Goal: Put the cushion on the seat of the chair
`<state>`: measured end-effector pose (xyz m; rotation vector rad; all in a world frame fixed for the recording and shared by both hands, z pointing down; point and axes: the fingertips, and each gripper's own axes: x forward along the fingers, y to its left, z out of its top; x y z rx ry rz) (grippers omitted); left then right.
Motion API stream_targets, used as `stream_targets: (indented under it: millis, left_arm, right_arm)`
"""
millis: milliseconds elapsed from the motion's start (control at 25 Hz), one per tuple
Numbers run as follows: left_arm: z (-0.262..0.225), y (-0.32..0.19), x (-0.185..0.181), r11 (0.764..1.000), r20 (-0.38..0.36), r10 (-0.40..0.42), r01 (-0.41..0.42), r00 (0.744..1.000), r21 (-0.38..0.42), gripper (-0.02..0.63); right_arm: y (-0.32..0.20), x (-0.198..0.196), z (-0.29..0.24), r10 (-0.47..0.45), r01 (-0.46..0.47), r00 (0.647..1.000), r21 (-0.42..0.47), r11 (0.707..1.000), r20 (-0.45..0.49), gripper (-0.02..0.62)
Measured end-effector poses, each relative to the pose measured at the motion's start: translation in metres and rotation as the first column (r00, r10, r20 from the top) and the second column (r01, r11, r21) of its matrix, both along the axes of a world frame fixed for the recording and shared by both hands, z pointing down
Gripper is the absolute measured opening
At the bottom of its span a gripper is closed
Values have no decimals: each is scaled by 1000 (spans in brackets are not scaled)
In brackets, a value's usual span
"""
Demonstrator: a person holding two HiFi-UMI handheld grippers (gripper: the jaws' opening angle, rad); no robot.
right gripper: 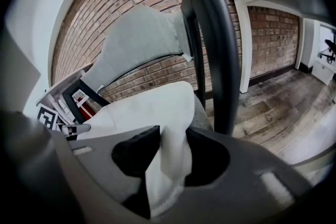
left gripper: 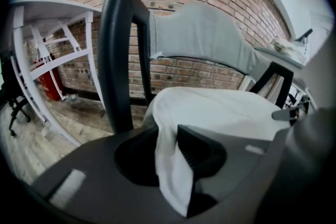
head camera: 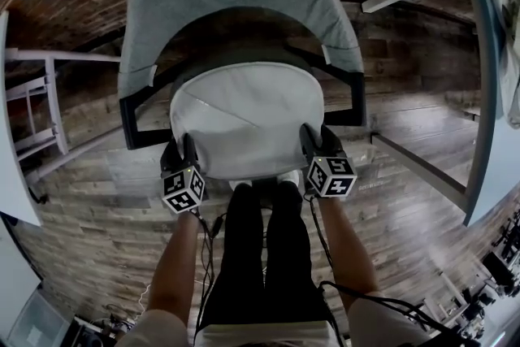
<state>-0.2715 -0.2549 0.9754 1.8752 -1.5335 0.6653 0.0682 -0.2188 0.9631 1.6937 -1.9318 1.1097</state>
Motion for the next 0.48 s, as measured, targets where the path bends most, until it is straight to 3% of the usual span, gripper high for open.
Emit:
stream_targets:
  millis: [160, 480]
  left_arm:
    - [-2, -1, -5, 1000, 0, -5, 5, 1000, 8, 107]
    - [-9, -2, -9, 1000, -2, -6, 6, 1000, 16, 121]
  right_arm:
    - [3, 8, -3, 66, -66, 998, 16, 998, 18, 190]
    - [3, 19, -13, 90, -88, 995, 41, 995, -46, 226]
